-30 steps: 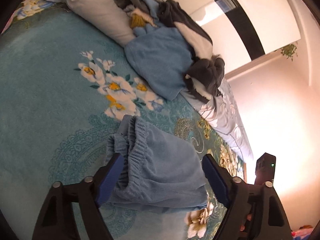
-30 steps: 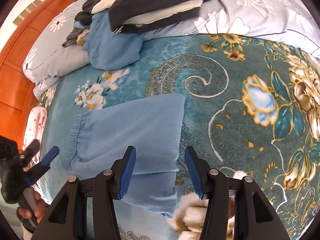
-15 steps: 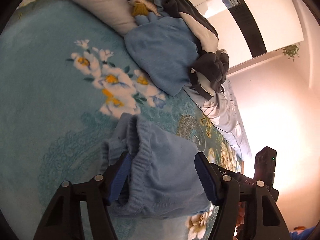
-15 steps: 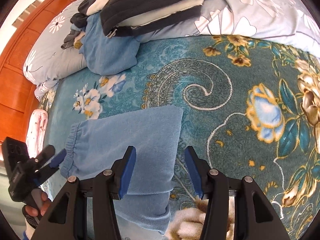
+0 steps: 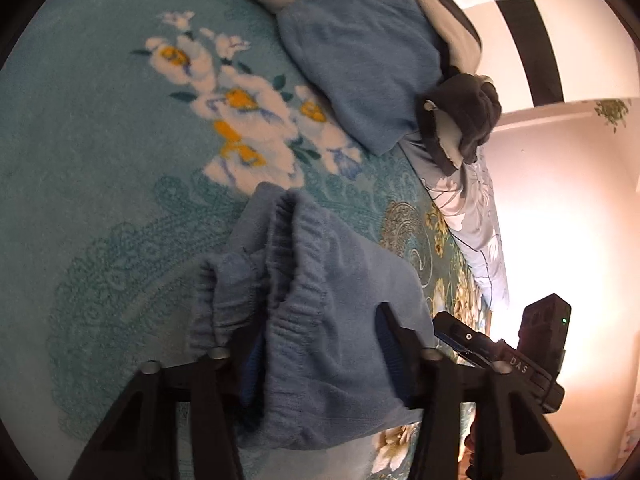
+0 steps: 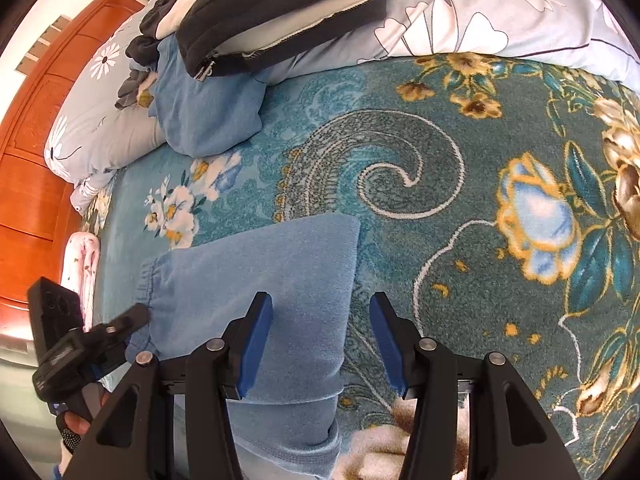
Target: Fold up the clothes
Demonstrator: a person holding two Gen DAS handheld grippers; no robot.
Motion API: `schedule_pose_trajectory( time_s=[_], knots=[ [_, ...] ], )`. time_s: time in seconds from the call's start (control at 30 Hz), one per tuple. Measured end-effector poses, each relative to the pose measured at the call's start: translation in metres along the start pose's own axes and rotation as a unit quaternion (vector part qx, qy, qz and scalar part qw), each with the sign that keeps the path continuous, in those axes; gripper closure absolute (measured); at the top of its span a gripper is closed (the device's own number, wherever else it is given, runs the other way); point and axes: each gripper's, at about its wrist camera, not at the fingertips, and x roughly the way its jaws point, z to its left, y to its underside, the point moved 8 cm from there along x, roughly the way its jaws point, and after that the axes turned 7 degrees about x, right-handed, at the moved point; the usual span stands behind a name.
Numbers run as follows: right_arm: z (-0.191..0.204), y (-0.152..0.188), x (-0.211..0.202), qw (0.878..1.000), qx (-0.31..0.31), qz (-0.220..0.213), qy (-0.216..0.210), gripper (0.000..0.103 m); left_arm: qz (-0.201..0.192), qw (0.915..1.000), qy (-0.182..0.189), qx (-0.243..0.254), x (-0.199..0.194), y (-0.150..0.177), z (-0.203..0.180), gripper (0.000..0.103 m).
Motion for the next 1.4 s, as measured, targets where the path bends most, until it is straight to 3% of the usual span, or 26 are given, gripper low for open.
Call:
schedule_pose_trajectory(
  time_s=[0.03, 0.33, 0.4, 0.5, 0.6, 0.7, 0.8, 0.93, 1.0, 1.13, 1.3, 1.4],
  knots=[
    [0.001, 0.0, -0.001, 1.0, -0.001, -0.001, -0.001, 0.051, -0.001, 0.9999, 0.008, -0.011, -0.001, 0.001, 0.002, 0.088],
    [0.0, 0.0, -0.007, 1.0, 0.009, -0.01, -0.007, 0.051, -0.044, 0.9912, 0.122, 0.024, -0.042, 0.002, -0.053, 0.09],
    [-0.001, -0.001, -0.01, 1.0, 0.007, -0.013, -0.006, 0.051, -0.038, 0.9939, 0.095, 0.039, -0.047, 0.011, -0.049, 0.09],
    [-0.002, 0.0, -0.01, 1.0, 0.007, -0.011, -0.004, 0.051, 0.01, 0.9992, 0.004, 0.039, -0.036, 0.033, -0.015, 0.09],
    [0.0, 0.005, -0.004, 1.0, 0.007, -0.002, -0.006, 0.051, 0.035, 0.9978, -0.049, 0.028, -0.027, 0.042, 0.003, 0.089],
    [0.005, 0.01, 0.0, 1.0, 0.001, 0.006, -0.009, 0.051, 0.026, 0.9938, -0.085, 0.066, -0.029, 0.039, -0.005, 0.083],
    [0.01, 0.013, 0.001, 1.0, -0.007, 0.01, -0.012, 0.051, 0.016, 0.9897, -0.115, 0.083, -0.032, 0.037, -0.007, 0.075],
    [0.011, 0.014, 0.001, 1.0, -0.006, 0.007, -0.015, 0.051, 0.005, 0.9862, -0.15, 0.07, -0.037, 0.035, 0.004, 0.05],
    [0.01, 0.016, 0.002, 1.0, -0.003, 0.009, -0.015, 0.051, 0.009, 0.9846, -0.164, 0.06, -0.039, 0.039, 0.014, 0.045],
    [0.009, 0.019, 0.006, 1.0, 0.0, 0.015, -0.016, 0.051, 0.022, 0.9862, -0.157, 0.045, -0.032, 0.043, 0.022, 0.04],
    [0.009, 0.019, 0.008, 1.0, 0.004, 0.018, -0.02, 0.051, 0.022, 0.9954, -0.093, 0.009, -0.031, 0.042, 0.024, 0.042],
    [0.009, 0.018, 0.008, 1.0, 0.004, 0.019, -0.022, 0.051, 0.01, 0.9976, -0.066, 0.017, -0.035, 0.04, 0.014, 0.048]
  ],
)
